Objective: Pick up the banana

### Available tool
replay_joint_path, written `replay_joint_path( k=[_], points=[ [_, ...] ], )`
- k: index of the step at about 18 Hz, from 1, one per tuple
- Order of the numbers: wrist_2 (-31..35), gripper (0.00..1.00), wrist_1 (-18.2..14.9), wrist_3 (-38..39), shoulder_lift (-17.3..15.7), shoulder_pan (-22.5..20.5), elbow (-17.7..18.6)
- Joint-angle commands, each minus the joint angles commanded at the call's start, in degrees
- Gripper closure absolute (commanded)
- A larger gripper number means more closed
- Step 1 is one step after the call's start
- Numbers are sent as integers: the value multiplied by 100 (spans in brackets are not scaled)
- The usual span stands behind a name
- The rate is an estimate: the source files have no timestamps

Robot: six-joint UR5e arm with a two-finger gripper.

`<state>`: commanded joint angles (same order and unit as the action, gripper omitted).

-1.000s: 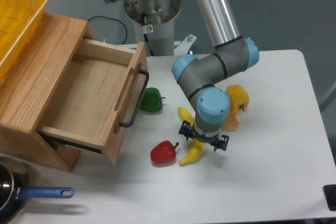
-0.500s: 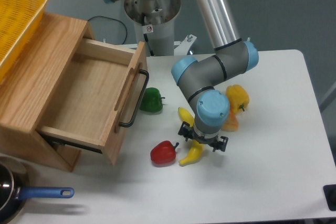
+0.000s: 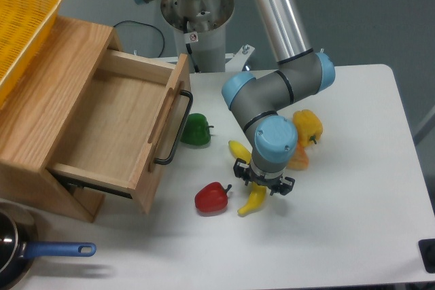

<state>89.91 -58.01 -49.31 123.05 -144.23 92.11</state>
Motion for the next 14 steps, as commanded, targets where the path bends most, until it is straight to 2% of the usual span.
replay_joint_path(
  k=[4, 9, 12, 14],
  points=[
    [0, 61, -9, 0, -17, 9, -9],
    [18, 64, -26, -9, -53, 9, -79],
    [26, 64, -53, -9, -228, 18, -88],
    [26, 64, -201, -35, -316, 18, -219]
  ],
)
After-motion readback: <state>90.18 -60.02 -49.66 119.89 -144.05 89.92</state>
